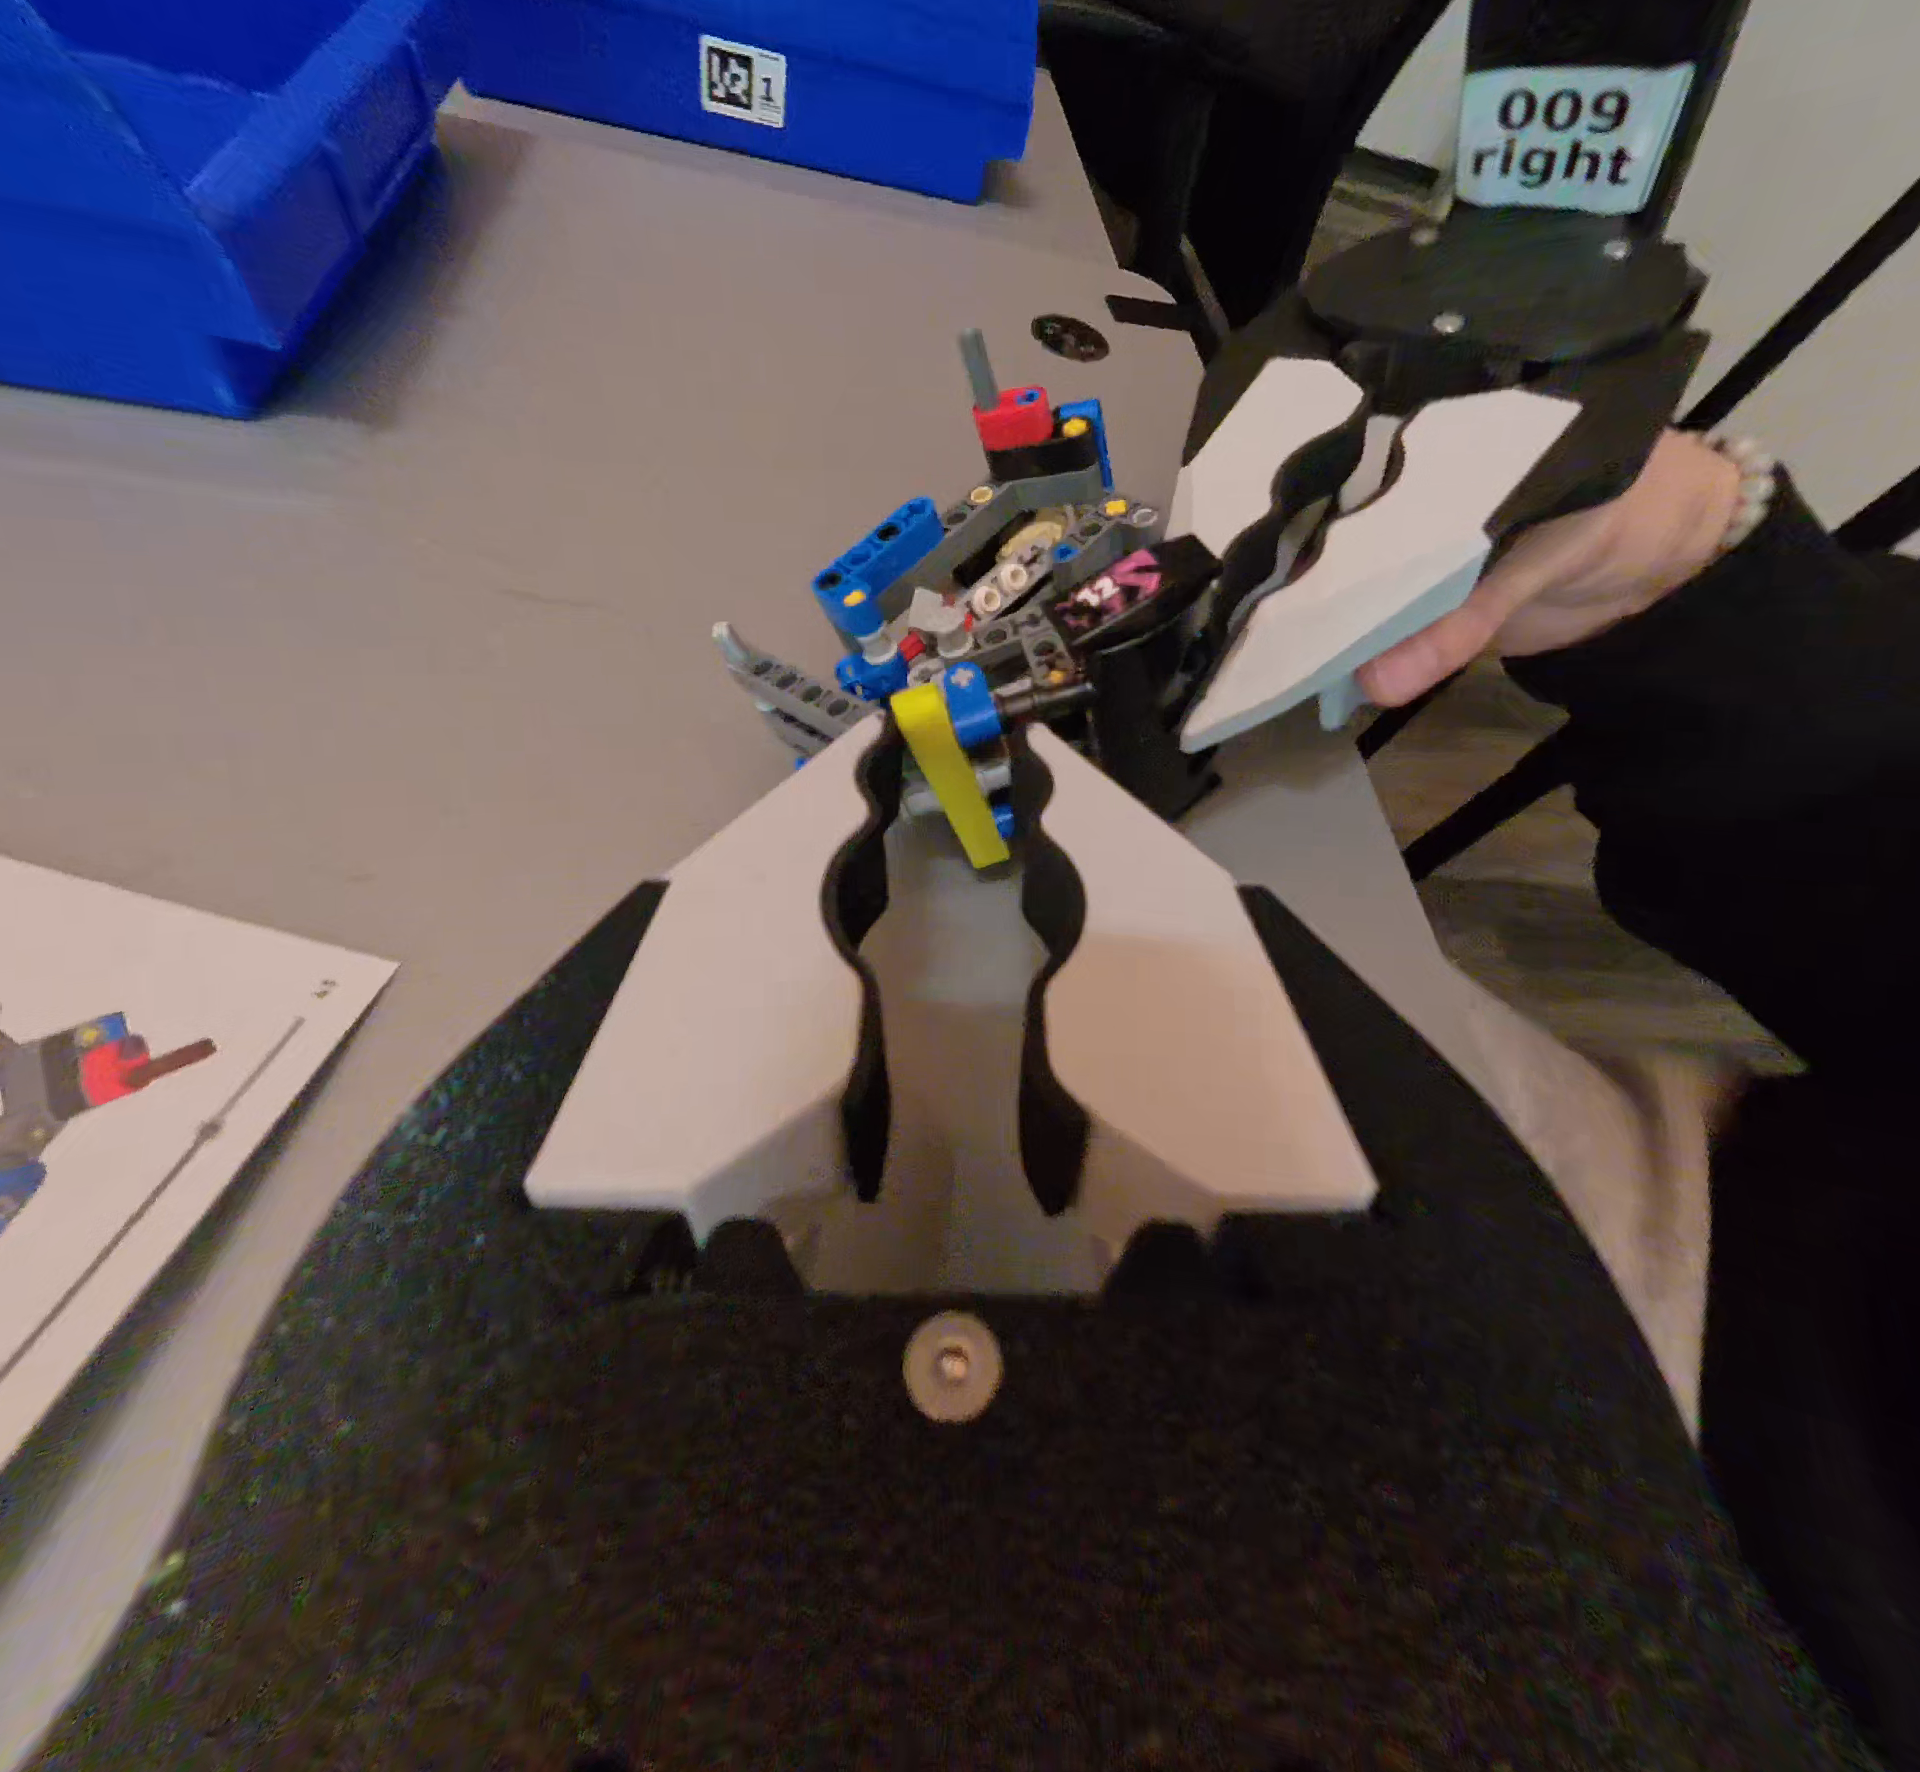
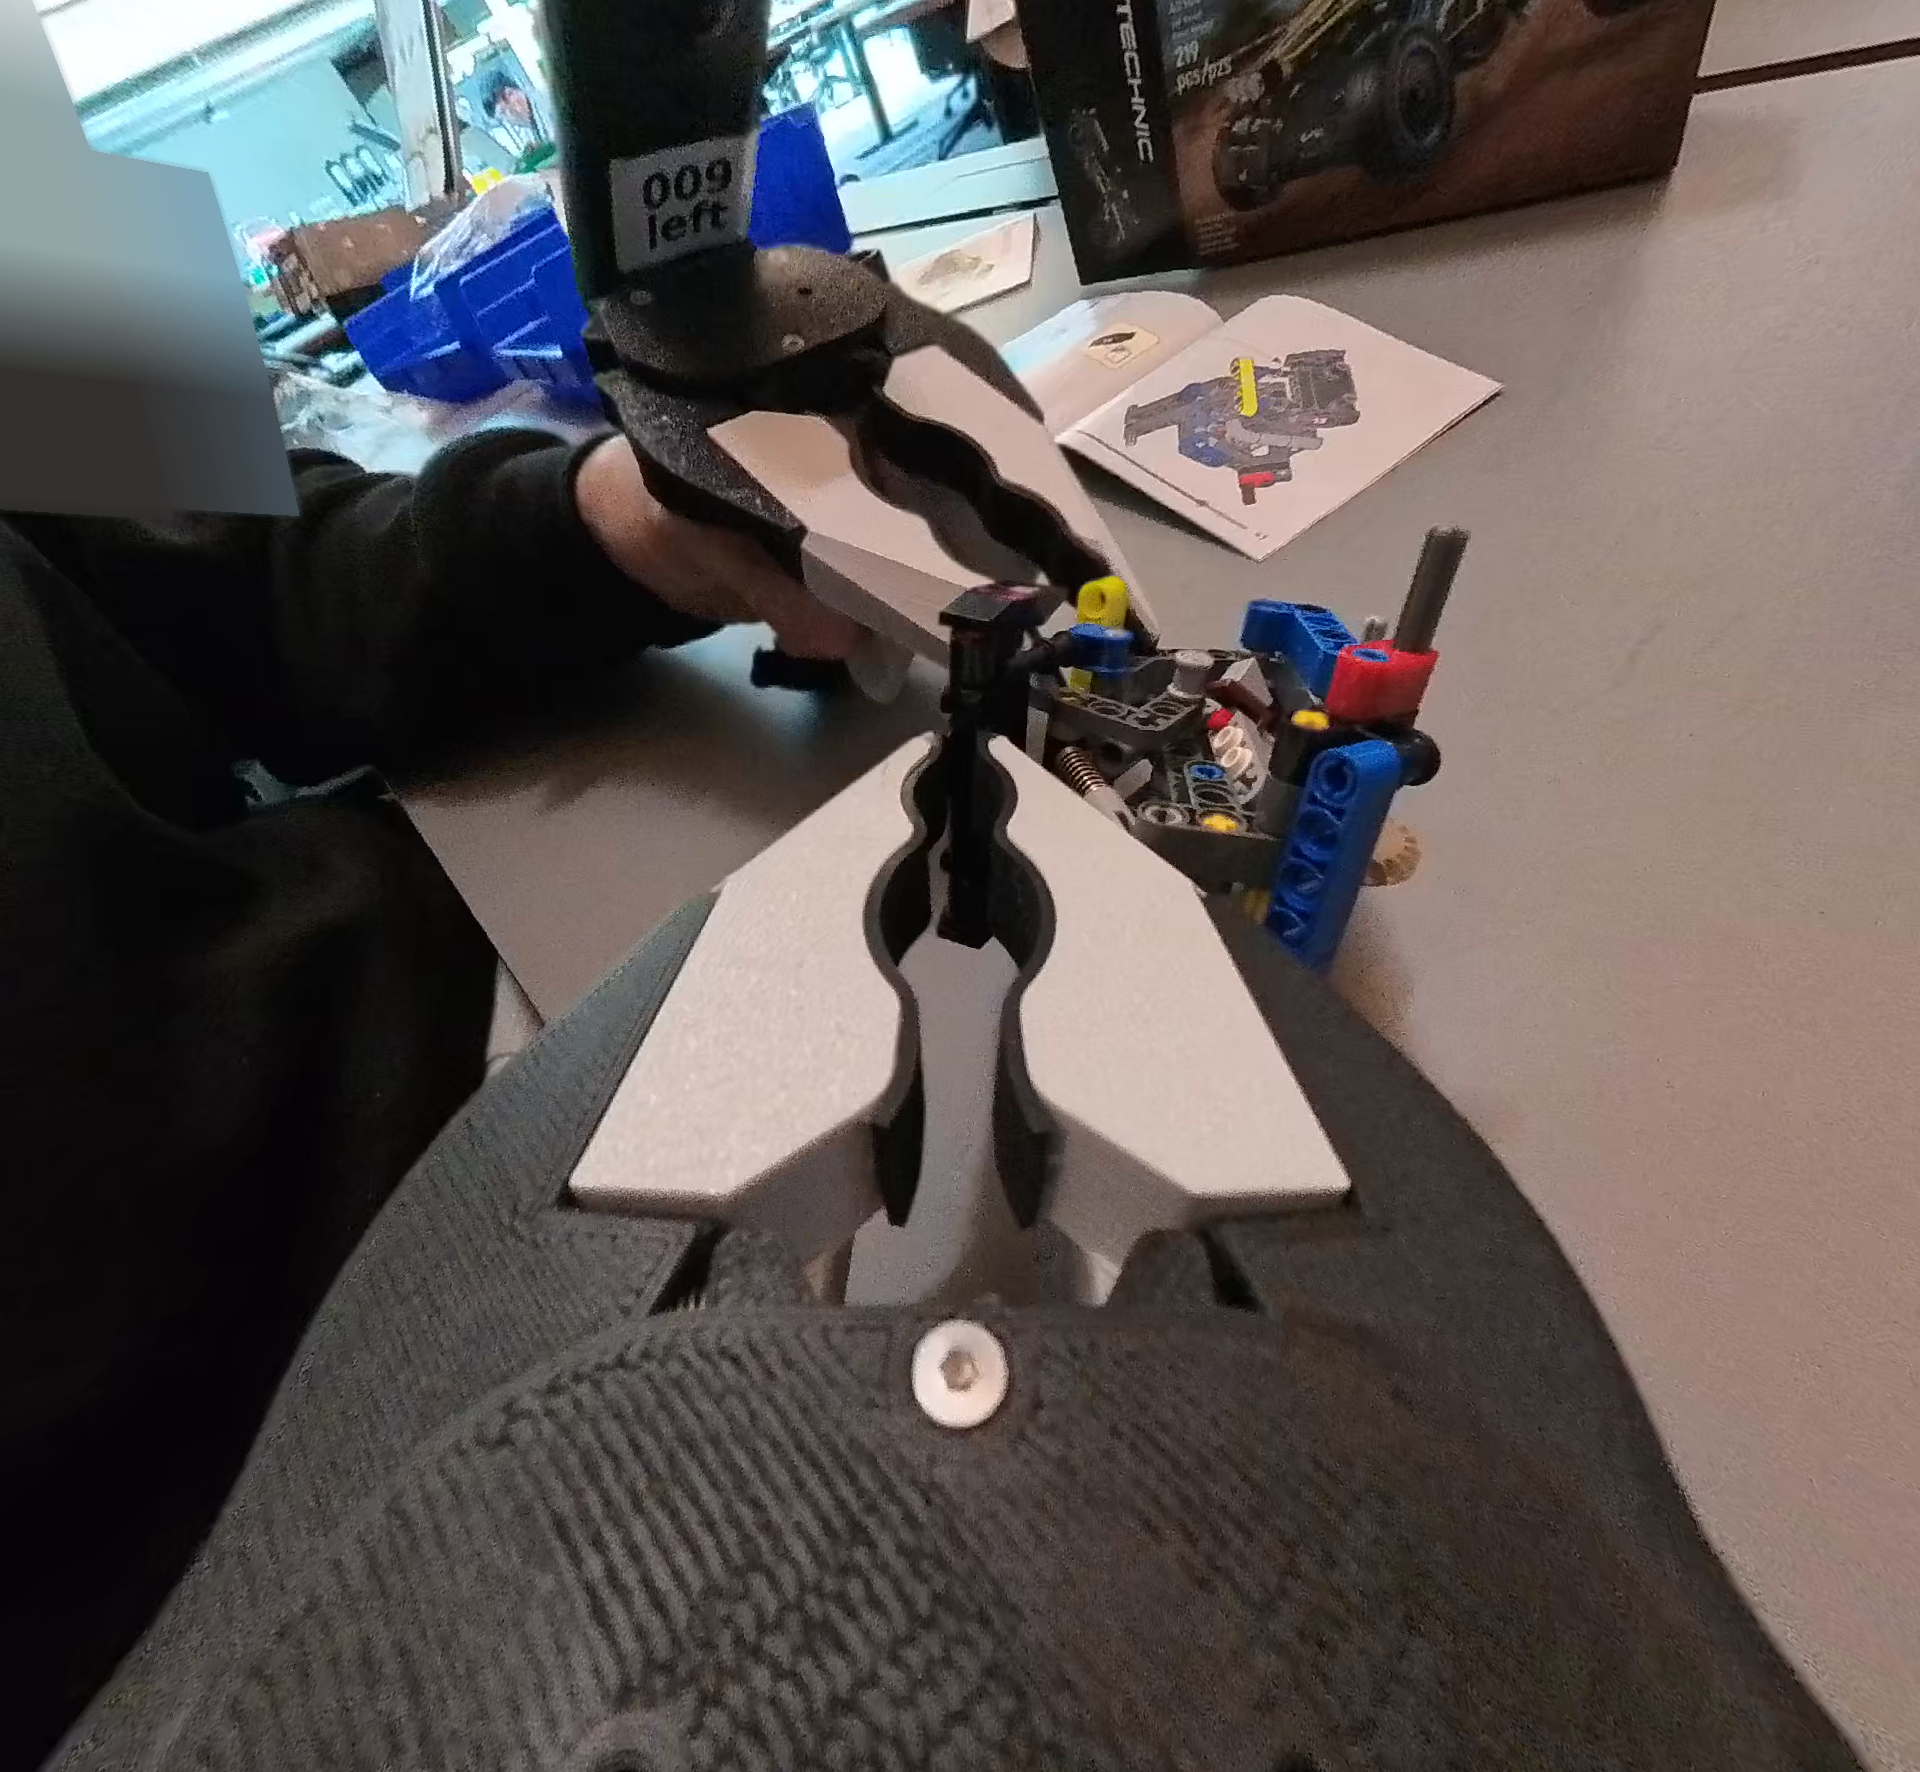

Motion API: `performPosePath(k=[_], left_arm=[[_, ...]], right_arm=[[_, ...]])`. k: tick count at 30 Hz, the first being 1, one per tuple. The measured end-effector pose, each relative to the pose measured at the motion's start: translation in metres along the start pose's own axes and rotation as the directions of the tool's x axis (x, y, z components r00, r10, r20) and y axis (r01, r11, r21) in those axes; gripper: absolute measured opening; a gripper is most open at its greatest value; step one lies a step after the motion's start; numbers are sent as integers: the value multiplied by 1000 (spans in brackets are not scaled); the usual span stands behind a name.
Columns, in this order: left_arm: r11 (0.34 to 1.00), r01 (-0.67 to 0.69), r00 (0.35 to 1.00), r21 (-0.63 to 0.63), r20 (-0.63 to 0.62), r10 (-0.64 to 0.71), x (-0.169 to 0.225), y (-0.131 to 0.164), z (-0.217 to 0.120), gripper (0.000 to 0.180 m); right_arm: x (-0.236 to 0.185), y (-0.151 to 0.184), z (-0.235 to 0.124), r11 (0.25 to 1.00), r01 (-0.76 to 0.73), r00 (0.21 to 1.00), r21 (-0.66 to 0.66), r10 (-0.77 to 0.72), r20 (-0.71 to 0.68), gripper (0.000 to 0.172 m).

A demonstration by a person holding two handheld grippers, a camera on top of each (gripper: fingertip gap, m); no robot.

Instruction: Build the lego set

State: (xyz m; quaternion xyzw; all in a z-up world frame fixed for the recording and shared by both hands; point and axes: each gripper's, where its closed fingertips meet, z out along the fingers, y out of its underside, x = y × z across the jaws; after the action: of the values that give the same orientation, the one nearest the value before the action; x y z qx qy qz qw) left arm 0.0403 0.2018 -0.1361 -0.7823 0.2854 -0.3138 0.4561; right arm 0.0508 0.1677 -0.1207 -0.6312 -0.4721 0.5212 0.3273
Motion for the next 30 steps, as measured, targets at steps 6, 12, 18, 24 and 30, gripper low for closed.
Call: performPosePath(k=[6, 12, 18, 24, 30], left_arm=[[979, 171, 984, 108, 20, -175, -6, -11, 0, 18], [972, 155, 988, 178, -53, -148, 0, -25, -10, 17], [970, 145, 988, 195, -85, -131, 1, -30, -26, 13], [974, 116, 993, 195, -17, -115, -5, -39, -50, 14], [992, 54, 992, 111, 111, -67, -6, -19, -70, 10]], right_arm=[[5, -15, -3, 983, -138, 990, 123, 138, 12, 1], [-2, -27, -4, 969, -154, 987, 193, 144, 64, 0], [-9, -32, 0, 959, -182, 981, 217, 161, 112, 1], [-14, -36, 5, 956, -181, 980, 233, 155, 124, 0], [-31, -41, 26, 955, -181, 974, 237, 140, 180, 0]])
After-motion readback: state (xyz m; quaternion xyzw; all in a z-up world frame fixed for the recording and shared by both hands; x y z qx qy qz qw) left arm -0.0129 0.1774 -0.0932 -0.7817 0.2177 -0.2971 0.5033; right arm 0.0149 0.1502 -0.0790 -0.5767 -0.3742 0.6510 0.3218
